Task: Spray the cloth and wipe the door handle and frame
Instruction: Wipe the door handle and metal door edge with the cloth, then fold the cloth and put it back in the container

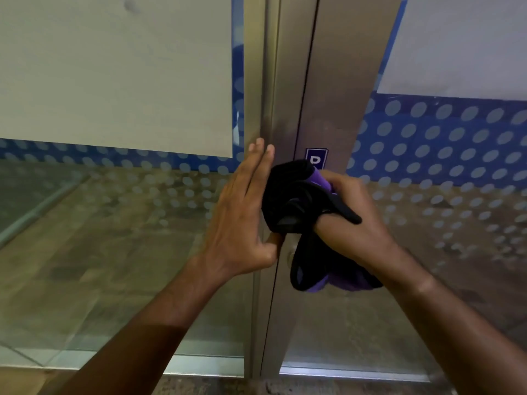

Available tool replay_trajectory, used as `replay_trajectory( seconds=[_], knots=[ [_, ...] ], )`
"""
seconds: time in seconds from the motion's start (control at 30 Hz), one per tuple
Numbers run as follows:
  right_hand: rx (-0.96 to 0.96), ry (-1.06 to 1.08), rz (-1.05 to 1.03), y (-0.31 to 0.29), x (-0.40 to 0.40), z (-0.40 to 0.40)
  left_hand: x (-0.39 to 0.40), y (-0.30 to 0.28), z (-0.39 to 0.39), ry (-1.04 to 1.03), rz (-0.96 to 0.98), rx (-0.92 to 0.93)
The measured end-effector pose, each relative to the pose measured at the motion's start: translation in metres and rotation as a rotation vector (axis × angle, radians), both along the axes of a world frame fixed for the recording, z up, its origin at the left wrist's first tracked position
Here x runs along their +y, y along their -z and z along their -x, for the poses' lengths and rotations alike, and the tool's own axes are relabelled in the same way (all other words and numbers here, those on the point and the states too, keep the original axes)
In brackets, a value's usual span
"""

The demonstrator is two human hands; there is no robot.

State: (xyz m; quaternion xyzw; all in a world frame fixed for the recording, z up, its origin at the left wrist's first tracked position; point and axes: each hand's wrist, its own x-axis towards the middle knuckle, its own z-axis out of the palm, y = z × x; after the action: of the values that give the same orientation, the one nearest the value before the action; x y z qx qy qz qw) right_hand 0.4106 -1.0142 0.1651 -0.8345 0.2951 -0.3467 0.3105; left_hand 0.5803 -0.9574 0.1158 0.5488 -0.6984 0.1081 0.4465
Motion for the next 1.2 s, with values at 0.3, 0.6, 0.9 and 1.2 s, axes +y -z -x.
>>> replay_trajectory(
  seconds=[0.3,0.6,0.9,1.2],
  knots=[
    [0.060,-0.366,-0.485,0.004,0.029,-0.043,0.063,-0.017,-0.033,0.132,-0.153,0.222],
    [0.221,-0.506,-0.475,0.022,0.064,-0.089,0.114,-0.008,-0.071,-0.166,-0.105,0.500],
    [0.287,-0.449,-0.270,0.073,0.106,-0.122,0.154,0.014,-0.100,-0.474,-0.123,0.663],
    [0.395,-0.634,-0.684,0.061,0.081,-0.124,0.217,0.026,-0.103,-0.595,-0.100,1.037]
  ],
)
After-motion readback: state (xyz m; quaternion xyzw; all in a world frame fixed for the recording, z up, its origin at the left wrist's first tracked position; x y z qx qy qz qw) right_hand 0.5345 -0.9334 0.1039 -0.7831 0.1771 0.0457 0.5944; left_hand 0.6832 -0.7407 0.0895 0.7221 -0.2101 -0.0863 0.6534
